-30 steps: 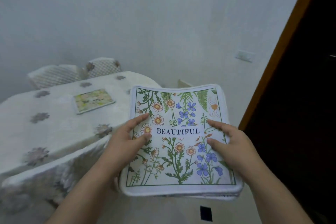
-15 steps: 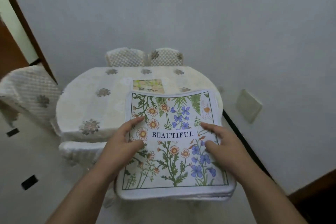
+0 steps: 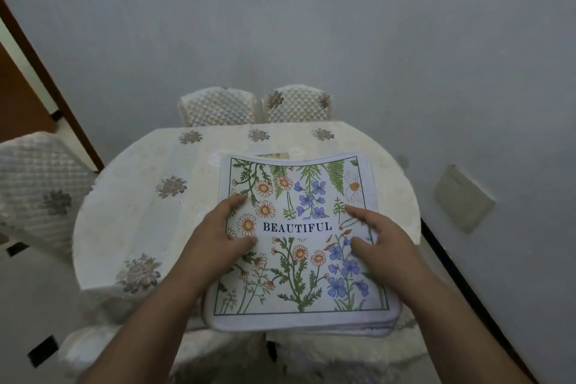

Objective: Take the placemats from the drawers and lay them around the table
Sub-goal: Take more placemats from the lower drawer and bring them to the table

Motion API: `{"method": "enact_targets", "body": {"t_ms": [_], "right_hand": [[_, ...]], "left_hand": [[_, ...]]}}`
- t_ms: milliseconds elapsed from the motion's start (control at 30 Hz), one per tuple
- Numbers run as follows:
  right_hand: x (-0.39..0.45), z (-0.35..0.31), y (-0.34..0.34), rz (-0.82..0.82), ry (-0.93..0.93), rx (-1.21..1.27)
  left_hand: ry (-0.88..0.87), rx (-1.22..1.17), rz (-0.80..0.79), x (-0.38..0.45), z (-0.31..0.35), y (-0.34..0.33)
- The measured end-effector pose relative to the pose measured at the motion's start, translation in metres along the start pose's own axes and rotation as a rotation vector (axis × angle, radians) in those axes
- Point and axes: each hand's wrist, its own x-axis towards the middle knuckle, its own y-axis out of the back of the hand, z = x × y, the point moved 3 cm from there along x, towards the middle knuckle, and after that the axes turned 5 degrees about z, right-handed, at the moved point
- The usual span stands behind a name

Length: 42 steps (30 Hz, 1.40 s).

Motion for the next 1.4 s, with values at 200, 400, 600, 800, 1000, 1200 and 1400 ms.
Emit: {"method": "enact_targets", "body": {"t_ms": [200, 400, 600, 800, 1000, 1200, 1400], "right_hand": [[0.102, 0.037, -0.025, -0.135, 0.026, -0.031], [0.192, 0.069, -0.056, -0.264, 0.026, -0.075], [0.274, 0.074, -0.099, -0.296, 0.004, -0.031], [0.368, 0.046, -0.135, -0.187, 0.05, 0.027], [0.453, 0.054, -0.191, -0.183, 0.002, -0.001], [0.445, 0.143, -0.274, -0.38, -0.105, -0.16], [0.398, 0.208, -0.32, -0.212, 0.156, -0.259]], "left_hand": [[0.116, 0.121, 0.031, 0.069, -0.022, -0.037], [0.245, 0.031, 0.112, 0.113, -0.051, -0.071], [0.297, -0.047, 0.159, 0.188, -0.077, -0.083], [0.236, -0.045, 0.238, 0.294, -0.084, -0.065], [0.196, 0.082, 0.177, 0.402, -0.126, -0.057], [0.323, 0.29, -0.037, 0.411, -0.256, -0.1], [0.136, 0.492, 0.127, 0.38, -0.326, -0.119]]}}
